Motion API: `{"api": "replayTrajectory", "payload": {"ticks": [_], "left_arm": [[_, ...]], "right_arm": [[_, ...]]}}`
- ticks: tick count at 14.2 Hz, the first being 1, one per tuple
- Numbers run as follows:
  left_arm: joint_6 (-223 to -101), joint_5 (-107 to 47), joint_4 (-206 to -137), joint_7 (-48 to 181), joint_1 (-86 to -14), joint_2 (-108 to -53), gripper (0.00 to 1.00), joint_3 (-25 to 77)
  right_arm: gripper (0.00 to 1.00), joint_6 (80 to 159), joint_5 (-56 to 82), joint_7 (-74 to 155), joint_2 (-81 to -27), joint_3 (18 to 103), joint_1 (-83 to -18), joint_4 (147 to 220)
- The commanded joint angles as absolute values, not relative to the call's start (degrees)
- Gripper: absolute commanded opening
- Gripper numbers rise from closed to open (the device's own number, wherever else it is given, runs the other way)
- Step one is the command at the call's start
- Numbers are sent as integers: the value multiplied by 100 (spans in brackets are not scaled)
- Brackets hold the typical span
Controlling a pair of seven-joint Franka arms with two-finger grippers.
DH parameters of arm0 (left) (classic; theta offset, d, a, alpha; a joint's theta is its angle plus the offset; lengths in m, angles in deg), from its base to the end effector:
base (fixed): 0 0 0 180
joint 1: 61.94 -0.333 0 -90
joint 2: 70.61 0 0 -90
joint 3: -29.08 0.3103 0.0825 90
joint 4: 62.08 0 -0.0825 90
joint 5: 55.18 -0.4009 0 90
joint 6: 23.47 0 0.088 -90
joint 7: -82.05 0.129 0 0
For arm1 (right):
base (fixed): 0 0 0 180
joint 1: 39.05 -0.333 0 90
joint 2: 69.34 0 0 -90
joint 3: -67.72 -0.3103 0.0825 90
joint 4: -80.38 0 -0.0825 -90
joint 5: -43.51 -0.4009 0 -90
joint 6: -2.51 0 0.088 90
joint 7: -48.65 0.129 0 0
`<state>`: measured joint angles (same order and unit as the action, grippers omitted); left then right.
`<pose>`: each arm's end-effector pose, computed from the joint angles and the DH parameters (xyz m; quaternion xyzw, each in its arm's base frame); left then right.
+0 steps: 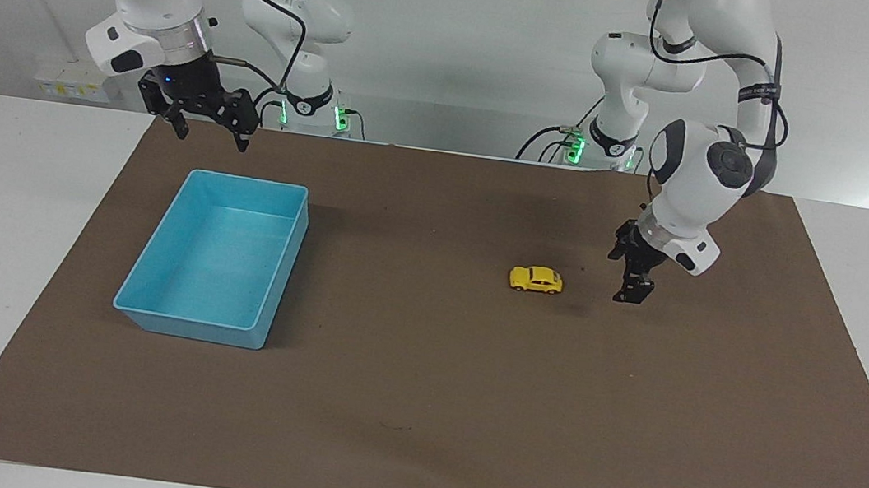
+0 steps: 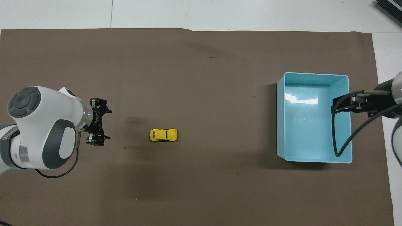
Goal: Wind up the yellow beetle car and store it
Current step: 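Lift the left gripper off the car, letting it roll toward the box, then retract the left gripper while the right gripper reaches the car near the box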
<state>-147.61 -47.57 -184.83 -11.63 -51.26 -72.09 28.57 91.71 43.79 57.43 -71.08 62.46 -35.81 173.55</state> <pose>0.5444 -0.1154 0.3550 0.7257 0.6859 -0.0441 0.0329 0.5585 0.0197 0.5857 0.9981 -0.0590 -0.0191 0.0057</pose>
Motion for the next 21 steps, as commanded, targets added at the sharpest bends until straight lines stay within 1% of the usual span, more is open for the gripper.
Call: {"api": "replayTrajectory", "payload": {"ticks": [1,5,8,11,14,19,21], "left_arm": [[-14572,-4771,-18197,-1050,-5315,-7237,100,2829],[-14564,-4771,-17873,-1050,-5508,-7219,100,2829],[-14572,-4771,-17574,-1024,-5588,-7219,100,2829],[-14537,-4771,-17248,-1024,-5588,-7202,100,2829],[-14537,-4797,-16967,-1024,-5588,-7193,100,2838],[-14528,-5112,-16685,-954,-5579,-7176,100,2838],[-14520,-5307,-16641,-377,-5579,-7149,100,2829]], "right_arm": [[100,9225,4360,5604,-7224,6192,-3492,17468],[100,9207,4395,5630,-7224,6201,-3466,17468],[100,9225,4360,5621,-7224,6210,-3263,17477],[100,9286,4360,5621,-7251,6201,-3324,17591],[100,9654,4351,5787,-7224,6140,-3386,17819],[100,10207,4351,6911,-7163,6139,-3895,18232],[100,10349,4351,7429,-7145,6139,-4088,18399]]}}
